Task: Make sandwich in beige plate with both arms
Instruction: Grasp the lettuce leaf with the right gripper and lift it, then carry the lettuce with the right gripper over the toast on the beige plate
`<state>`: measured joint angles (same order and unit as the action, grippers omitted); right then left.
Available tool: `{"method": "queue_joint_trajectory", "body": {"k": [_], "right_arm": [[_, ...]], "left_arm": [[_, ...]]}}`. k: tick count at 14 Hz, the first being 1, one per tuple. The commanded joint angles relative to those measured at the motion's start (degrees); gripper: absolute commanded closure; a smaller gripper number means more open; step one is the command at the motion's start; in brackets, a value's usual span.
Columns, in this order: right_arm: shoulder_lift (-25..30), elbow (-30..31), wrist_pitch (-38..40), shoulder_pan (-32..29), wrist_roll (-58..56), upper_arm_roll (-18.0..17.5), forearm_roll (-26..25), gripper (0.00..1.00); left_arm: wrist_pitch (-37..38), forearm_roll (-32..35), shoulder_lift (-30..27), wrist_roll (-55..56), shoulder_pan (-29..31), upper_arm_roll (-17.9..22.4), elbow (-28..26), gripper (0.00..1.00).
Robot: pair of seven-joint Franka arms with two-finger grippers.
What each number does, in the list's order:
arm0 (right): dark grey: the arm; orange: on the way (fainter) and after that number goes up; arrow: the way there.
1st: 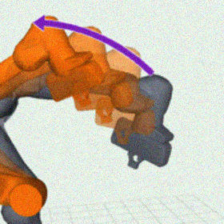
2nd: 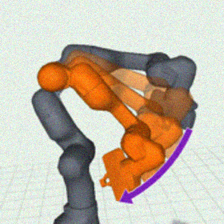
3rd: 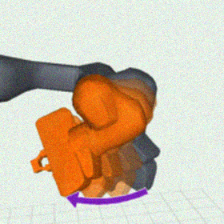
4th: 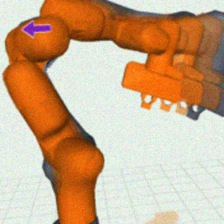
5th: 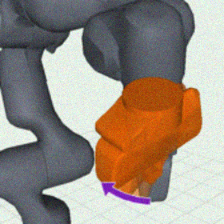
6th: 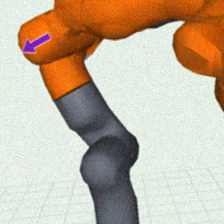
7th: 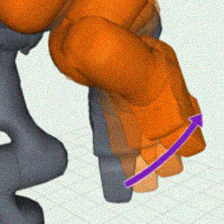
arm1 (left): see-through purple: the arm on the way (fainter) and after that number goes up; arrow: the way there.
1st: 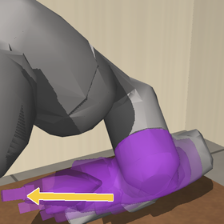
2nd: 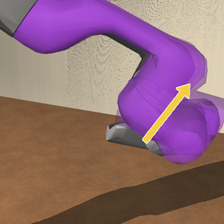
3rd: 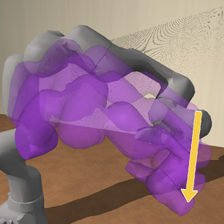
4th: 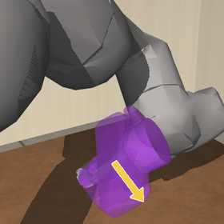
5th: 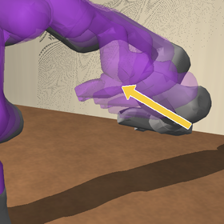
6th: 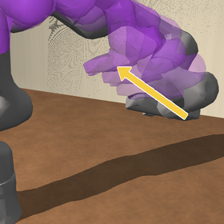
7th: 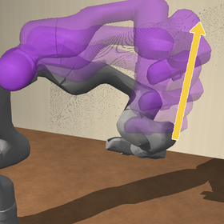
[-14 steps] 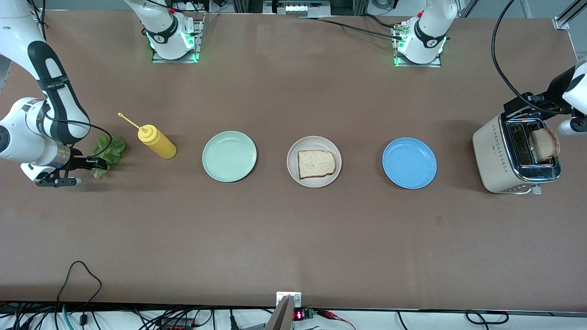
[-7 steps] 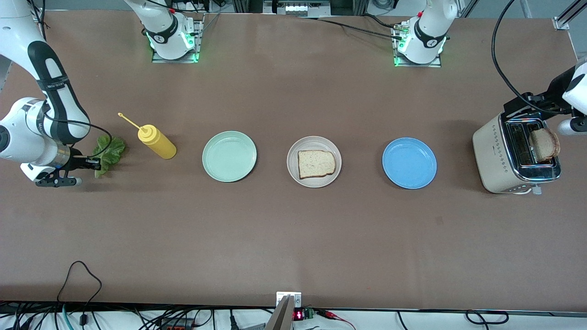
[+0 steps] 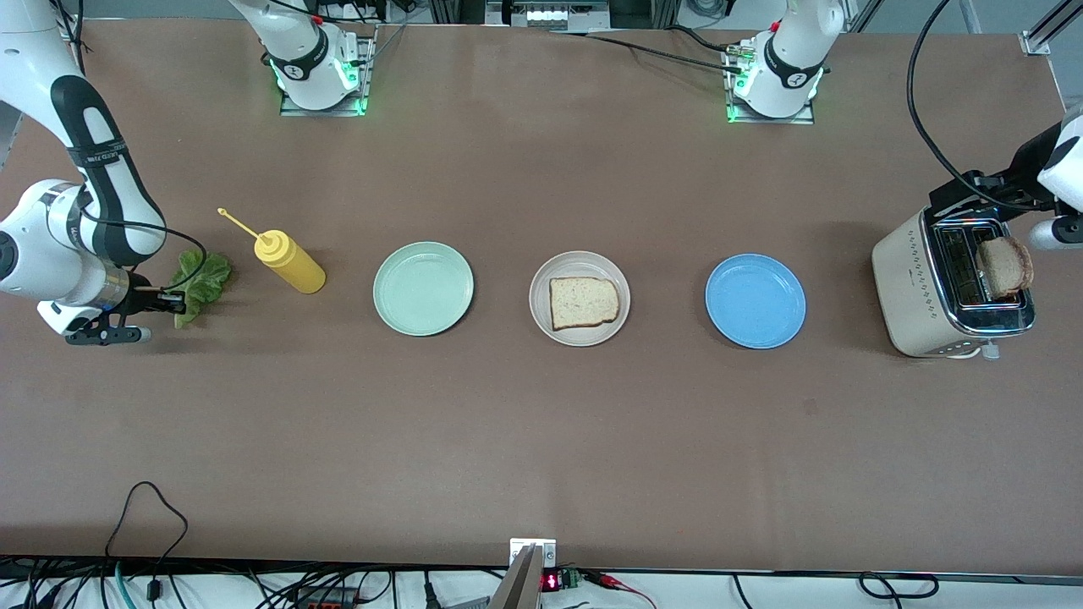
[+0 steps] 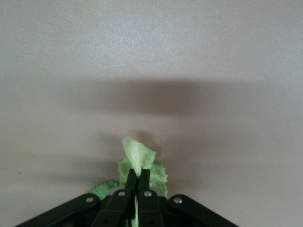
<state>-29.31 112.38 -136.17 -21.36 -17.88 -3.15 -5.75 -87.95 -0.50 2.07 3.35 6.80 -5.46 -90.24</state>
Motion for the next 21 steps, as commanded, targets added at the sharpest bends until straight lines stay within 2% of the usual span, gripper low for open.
{"method": "queue_joint_trajectory", "body": {"k": [1,9,15,16,18,20,21], "right_arm": [[3.89,0.83,3.61,-1.05,-2.94,-0.62,-0.93,1.00],[14.26,0.12,17.50,-1.75,-8.30,-0.71,-0.50,1.00],[21.39,-3.39,30.76,-1.05,-12.18,-1.06,0.38,1.00],[22.09,-5.40,34.62,-0.79,-12.18,-1.15,2.73,1.00],[22.27,-10.05,41.84,1.75,-10.35,-1.15,7.49,1.00],[22.54,-12.44,45.28,4.82,-2.90,-1.59,8.03,1.00],[22.54,-13.32,46.08,6.23,1.57,-2.90,8.47,1.00]], "left_arm": [[-0.03,-0.03,-0.40,-0.36,0.41,-0.17,-0.37,0.00],[-0.03,-0.03,-0.40,-0.36,0.41,-0.26,-0.37,0.00],[-0.03,-0.03,-0.40,-0.36,0.41,-0.26,-0.29,0.00],[-0.03,-0.03,-0.40,-0.36,0.41,-0.26,-0.29,0.00],[-0.03,-0.03,-0.40,-0.36,0.50,-0.17,-0.29,0.00],[-0.03,-0.03,-0.49,-0.36,0.50,-0.26,-0.29,0.00],[0.05,-0.03,-0.49,-0.36,0.50,-0.26,-0.29,0.00]]}}
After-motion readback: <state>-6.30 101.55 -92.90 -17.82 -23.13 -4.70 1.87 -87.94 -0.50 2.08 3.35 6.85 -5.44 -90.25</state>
